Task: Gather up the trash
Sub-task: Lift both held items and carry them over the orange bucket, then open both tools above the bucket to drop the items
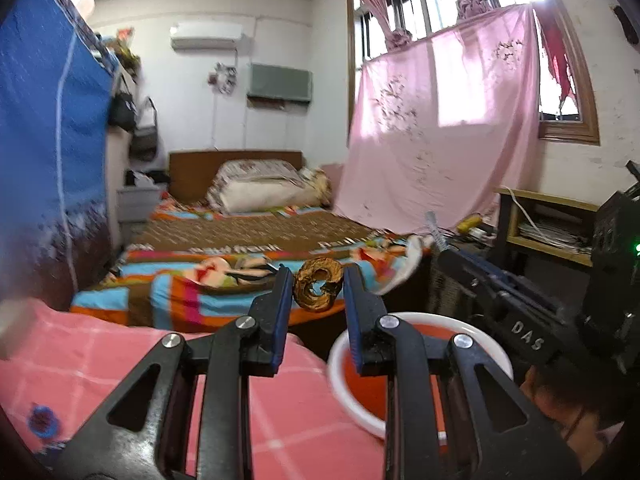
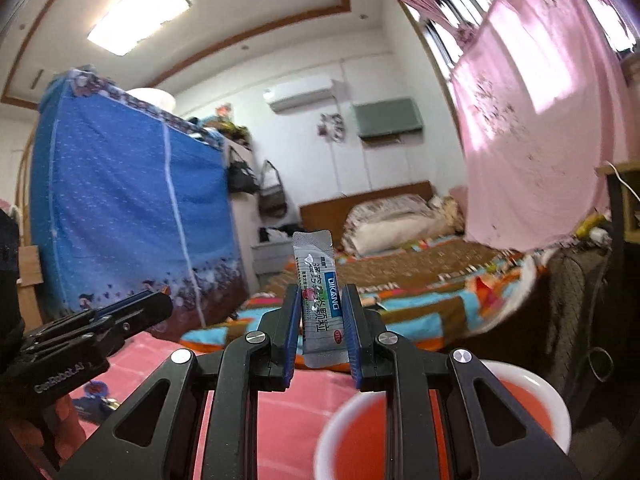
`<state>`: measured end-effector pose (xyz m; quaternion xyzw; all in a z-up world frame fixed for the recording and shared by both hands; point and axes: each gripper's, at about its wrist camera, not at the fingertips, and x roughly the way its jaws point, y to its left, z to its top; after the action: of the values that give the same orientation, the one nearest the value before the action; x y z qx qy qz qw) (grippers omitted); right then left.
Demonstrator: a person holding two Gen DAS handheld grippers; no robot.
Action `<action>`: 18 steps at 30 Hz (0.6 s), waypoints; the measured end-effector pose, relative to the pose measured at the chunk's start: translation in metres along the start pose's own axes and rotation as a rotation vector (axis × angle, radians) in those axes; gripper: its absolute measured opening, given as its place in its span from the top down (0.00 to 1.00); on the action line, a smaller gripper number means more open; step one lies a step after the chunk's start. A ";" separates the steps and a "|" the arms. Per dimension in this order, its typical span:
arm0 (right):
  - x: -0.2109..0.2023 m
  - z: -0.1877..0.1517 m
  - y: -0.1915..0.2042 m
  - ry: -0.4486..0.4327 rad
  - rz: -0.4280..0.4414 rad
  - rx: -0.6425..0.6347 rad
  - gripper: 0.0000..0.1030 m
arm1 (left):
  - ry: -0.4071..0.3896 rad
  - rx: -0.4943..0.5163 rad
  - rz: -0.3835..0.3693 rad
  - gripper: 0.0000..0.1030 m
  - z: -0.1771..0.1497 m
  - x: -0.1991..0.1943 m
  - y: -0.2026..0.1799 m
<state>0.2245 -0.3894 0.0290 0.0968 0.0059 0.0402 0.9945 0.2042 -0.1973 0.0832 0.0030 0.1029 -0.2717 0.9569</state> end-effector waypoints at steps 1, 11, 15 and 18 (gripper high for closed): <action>0.001 -0.001 -0.005 0.012 -0.010 0.008 0.82 | 0.011 -0.004 -0.009 0.72 -0.001 0.003 -0.004; 0.003 -0.014 -0.049 0.129 -0.112 0.097 0.80 | 0.189 -0.052 -0.092 0.71 -0.013 0.050 -0.032; 0.004 -0.018 -0.063 0.169 -0.137 0.124 0.80 | 0.246 -0.058 -0.110 0.71 -0.017 0.062 -0.043; 0.004 -0.020 -0.069 0.191 -0.152 0.143 0.80 | 0.286 -0.067 -0.129 0.71 -0.019 0.072 -0.051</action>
<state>0.2333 -0.4532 -0.0035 0.1625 0.1105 -0.0266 0.9801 0.2342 -0.2771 0.0527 0.0030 0.2473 -0.3259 0.9125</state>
